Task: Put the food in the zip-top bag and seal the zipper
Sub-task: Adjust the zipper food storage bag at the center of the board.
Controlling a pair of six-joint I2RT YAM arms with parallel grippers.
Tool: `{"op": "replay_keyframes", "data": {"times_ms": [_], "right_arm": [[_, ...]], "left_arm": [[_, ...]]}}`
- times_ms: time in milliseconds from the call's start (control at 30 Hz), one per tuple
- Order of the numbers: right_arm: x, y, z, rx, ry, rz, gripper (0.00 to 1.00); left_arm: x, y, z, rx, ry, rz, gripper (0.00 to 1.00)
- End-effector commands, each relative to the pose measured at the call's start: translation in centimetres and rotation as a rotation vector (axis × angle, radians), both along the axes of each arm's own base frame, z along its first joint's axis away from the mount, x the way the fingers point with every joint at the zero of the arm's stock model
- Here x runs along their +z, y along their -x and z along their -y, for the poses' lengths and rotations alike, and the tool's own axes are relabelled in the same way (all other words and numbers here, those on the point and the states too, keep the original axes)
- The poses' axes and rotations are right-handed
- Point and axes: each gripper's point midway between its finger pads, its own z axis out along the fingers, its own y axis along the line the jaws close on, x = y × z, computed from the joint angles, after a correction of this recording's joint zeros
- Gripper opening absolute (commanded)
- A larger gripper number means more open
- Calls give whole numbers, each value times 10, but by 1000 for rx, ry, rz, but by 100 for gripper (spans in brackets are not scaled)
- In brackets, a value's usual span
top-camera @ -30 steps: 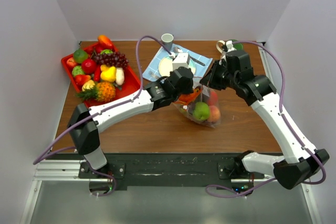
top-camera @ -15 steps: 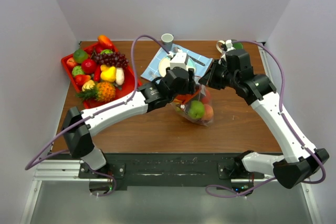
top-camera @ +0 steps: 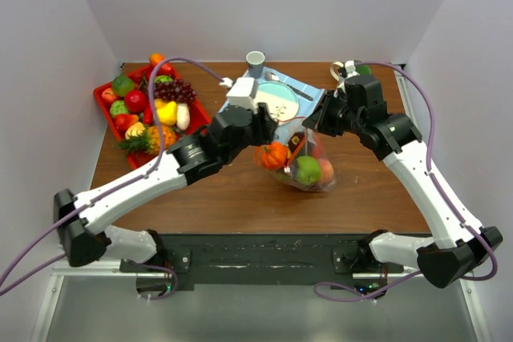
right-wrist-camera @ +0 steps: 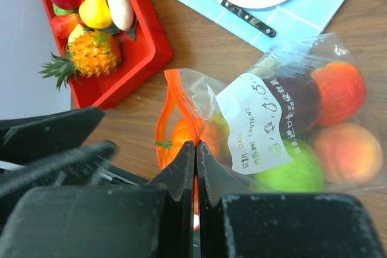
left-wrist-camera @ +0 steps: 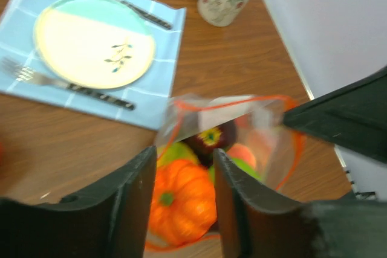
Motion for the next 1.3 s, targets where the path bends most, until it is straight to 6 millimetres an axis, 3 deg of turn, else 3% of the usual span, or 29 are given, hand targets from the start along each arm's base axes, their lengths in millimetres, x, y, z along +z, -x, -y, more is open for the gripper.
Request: {"op": "replay_keyframes", "data": {"times_ms": [0, 67, 167, 533, 1267], "right_arm": [[33, -6, -11, 27, -83, 101, 0], [35, -5, -12, 31, -92, 102, 0], [36, -5, -14, 32, -105, 104, 0], [38, -6, -13, 32, -101, 106, 0], [38, -7, -14, 30, -103, 110, 0]], "left_arm": [[-10, 3, -54, 91, 41, -12, 41], [-26, 10, -66, 98, 41, -42, 33], [-43, 18, -69, 81, 57, -77, 28], [-82, 13, -63, 67, 64, -153, 32], [-107, 12, -45, 14, 102, -188, 34]]}}
